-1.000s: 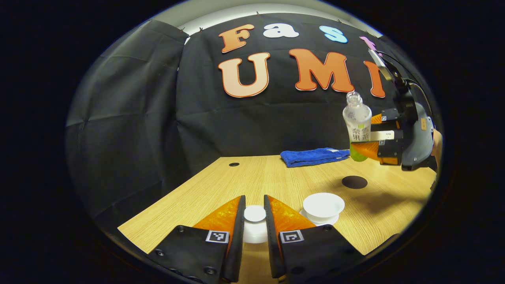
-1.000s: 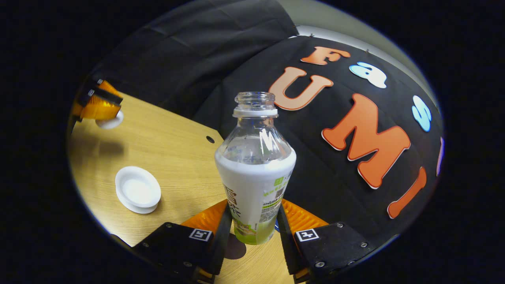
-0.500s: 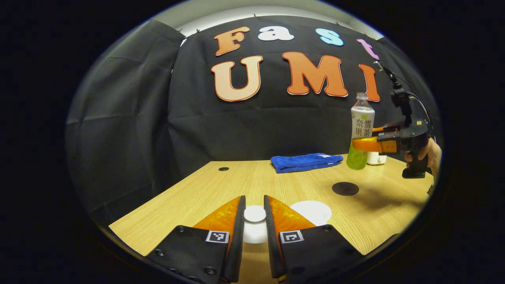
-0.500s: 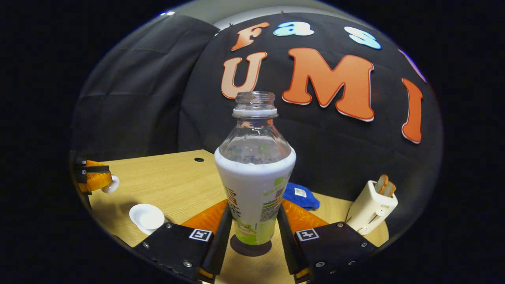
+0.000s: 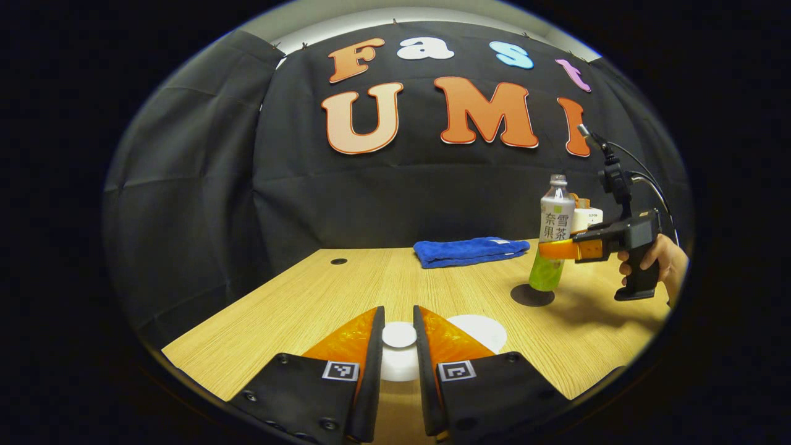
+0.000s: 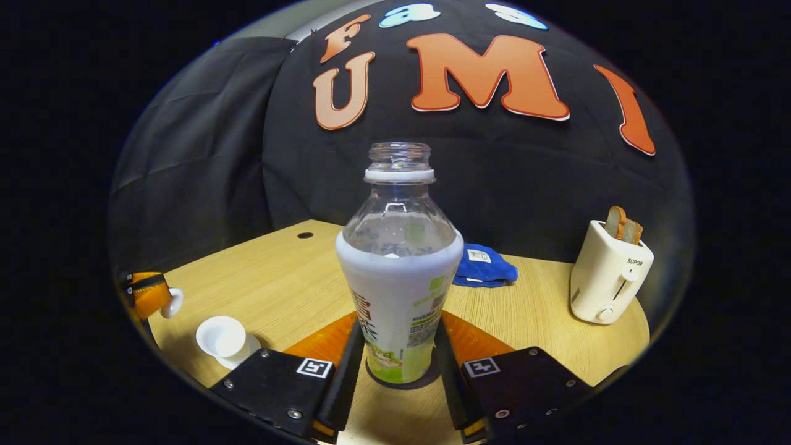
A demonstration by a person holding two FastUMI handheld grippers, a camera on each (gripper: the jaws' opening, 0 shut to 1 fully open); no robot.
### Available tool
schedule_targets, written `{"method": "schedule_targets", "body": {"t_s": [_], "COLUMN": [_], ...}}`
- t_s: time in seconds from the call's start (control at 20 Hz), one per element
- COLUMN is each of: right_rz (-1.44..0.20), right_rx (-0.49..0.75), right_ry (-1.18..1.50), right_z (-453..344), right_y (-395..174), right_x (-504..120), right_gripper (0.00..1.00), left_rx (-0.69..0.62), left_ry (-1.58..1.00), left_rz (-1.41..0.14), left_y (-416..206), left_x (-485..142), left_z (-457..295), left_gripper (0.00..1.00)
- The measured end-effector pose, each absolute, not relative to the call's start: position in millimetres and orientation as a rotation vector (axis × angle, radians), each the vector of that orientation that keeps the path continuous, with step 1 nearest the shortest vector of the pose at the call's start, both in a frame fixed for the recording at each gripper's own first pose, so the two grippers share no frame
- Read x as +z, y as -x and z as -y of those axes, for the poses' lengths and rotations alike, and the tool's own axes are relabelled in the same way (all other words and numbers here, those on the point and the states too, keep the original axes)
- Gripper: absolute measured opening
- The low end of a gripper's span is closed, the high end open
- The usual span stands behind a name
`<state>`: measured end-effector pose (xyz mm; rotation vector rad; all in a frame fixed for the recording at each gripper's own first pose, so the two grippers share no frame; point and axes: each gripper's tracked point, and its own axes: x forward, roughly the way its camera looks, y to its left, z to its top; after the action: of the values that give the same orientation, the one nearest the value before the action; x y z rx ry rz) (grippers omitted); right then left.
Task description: Open the teacup lid with one hand, grasp the water bottle and pour water into the teacup with the other hand; after pouring, place the water bottle on the coaster and then close the teacup lid.
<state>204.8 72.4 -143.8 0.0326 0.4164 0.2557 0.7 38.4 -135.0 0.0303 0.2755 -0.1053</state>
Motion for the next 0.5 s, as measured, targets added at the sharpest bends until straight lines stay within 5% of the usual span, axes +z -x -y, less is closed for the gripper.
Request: {"method": "schedule_targets", "body": {"t_s": [0.5], "right_rz": [-0.462], "right_rx": [0.22], "right_ry": [-0.07], "right_z": [-69], "right_y": [-223], "right_x": [-167], "right_gripper": [0.63], "left_rx": [-0.128], "left_ry": [-0.011], "left_rz": [-0.285], "left_y": [-8], "left_x": [-136], "left_z": [-24], "left_gripper": [0.33]}}
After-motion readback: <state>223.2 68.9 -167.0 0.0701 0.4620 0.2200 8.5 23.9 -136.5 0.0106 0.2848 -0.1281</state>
